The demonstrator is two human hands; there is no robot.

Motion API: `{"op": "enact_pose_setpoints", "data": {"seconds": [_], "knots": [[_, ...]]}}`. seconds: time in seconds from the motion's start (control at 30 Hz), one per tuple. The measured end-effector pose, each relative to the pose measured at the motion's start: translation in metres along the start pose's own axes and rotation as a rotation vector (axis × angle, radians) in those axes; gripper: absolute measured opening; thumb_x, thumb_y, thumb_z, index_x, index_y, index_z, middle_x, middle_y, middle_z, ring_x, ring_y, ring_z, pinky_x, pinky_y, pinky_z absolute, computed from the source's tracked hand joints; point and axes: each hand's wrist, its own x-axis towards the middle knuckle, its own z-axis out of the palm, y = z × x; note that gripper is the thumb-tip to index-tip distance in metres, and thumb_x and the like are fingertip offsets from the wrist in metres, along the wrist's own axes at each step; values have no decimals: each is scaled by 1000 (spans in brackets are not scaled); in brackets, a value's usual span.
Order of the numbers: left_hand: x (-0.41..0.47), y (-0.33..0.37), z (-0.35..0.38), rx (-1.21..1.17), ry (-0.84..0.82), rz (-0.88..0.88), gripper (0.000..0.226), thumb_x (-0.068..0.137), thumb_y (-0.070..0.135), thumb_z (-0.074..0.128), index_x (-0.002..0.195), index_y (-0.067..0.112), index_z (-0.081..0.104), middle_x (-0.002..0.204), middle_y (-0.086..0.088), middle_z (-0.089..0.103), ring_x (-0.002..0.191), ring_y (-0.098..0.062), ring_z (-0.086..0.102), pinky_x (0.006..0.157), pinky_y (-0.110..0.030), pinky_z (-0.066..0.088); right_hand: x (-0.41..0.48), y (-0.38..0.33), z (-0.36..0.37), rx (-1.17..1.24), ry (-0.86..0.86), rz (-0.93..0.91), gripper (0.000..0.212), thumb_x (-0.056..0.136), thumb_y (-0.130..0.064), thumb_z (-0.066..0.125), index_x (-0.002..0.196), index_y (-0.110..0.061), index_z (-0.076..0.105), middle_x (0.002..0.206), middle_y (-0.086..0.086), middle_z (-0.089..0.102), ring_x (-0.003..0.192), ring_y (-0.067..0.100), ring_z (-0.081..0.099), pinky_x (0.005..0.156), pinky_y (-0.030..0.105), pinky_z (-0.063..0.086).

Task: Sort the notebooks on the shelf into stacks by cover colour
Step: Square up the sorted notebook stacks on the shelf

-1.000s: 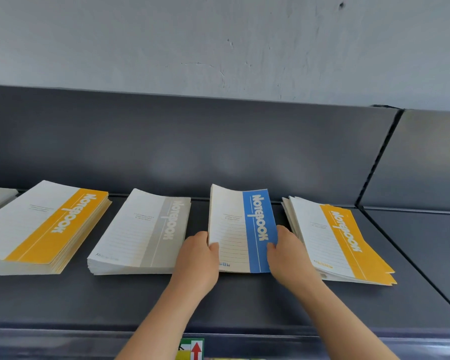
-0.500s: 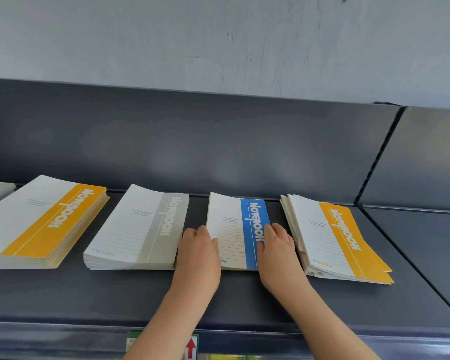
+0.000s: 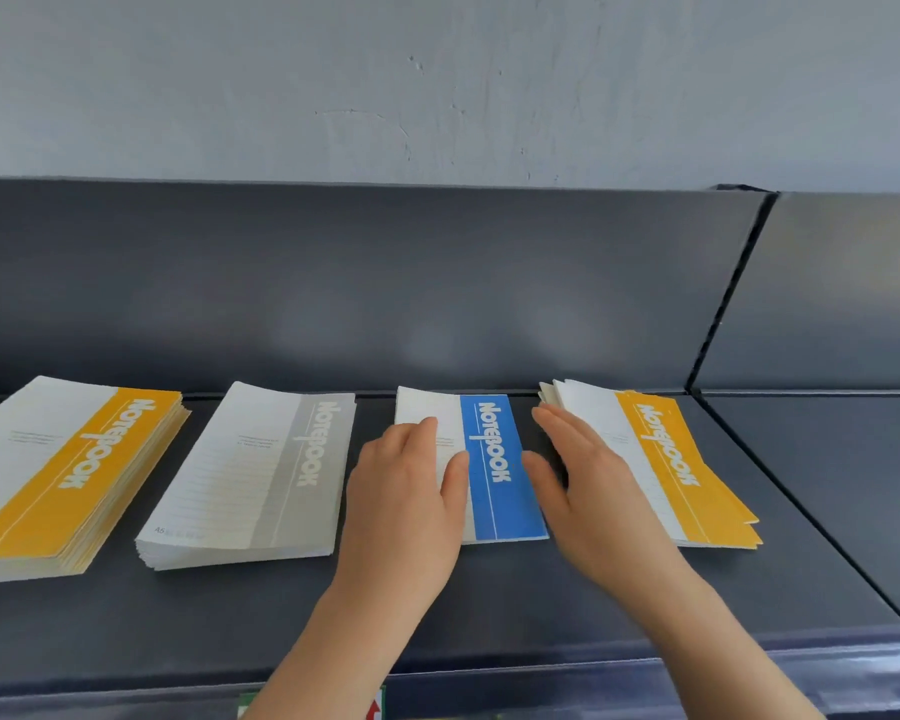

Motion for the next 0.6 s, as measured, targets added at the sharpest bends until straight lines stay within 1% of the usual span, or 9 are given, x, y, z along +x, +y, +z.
{"op": "enact_pose_setpoints", "data": {"seconds": [0.1, 0.17, 0.27, 0.33, 0.37, 0.43, 0.47, 0.53, 0.6], "knots": [[5, 13, 7, -78, -62, 41, 41, 98, 39, 37, 135, 19, 42, 133, 5, 47, 120, -14, 41, 97, -26, 35, 0, 20, -16, -70, 41, 54, 48, 98, -32, 41, 143, -20, 33, 150, -9, 32, 134, 5, 30, 97, 5, 16], [9, 28, 16, -189, -117, 33, 39, 99, 37, 38, 134, 19, 42, 132, 5, 47, 118, -12, 43, 92, -22, 37, 1, 41, -29, -89, 64, 146, 50, 97, -32, 43, 144, -17, 32, 150, -6, 32, 137, 11, 30, 104, 16, 22], [14, 53, 34, -335, -291, -58, 43, 99, 36, 39, 137, 17, 37, 137, 2, 43, 116, -11, 46, 82, -10, 41, 5, 72, -53, -62, 66, 324, 44, 96, -33, 45, 135, -12, 41, 141, 2, 42, 125, 20, 42, 89, 27, 34], [21, 70, 45, -358, -410, -140, 39, 98, 37, 41, 130, 13, 39, 136, 2, 44, 117, -12, 46, 80, -19, 42, 13, 95, -65, -38, 15, 467, 47, 96, -36, 45, 134, -10, 40, 137, 5, 44, 121, 23, 45, 85, 29, 35], [26, 78, 49, -358, -459, -179, 36, 98, 38, 41, 124, 12, 41, 129, 2, 47, 108, -11, 48, 72, -20, 41, 17, 106, -70, -18, -18, 531, 47, 95, -39, 45, 133, -12, 41, 133, 3, 46, 116, 23, 48, 82, 29, 38], [35, 92, 58, -403, -535, -291, 29, 98, 38, 42, 110, 12, 43, 112, -1, 54, 81, -8, 47, 55, -21, 33, 25, 127, -74, 7, -65, 620, 19, 93, -44, 47, 101, -27, 45, 100, -4, 47, 88, 18, 49, 62, 24, 37], [40, 99, 63, -442, -554, -355, 25, 98, 37, 43, 103, 12, 43, 102, -1, 56, 72, -6, 45, 51, -21, 31, 29, 135, -74, 23, -77, 632, 20, 92, -45, 48, 86, -29, 38, 87, -8, 41, 79, 15, 44, 55, 23, 32], [47, 105, 73, -539, -562, -458, 23, 97, 34, 45, 99, 11, 45, 87, 1, 54, 70, -8, 48, 51, -22, 33, 34, 150, -72, 47, -109, 600, 22, 92, -42, 50, 84, -25, 38, 84, -8, 44, 76, 14, 46, 52, 22, 32], [55, 105, 84, -637, -549, -525, 30, 95, 33, 50, 104, 4, 51, 92, -3, 63, 81, -16, 59, 61, -28, 46, 35, 156, -69, 77, -120, 544, 17, 92, -36, 52, 95, -18, 51, 92, -5, 57, 76, 11, 53, 58, 22, 41]]}}
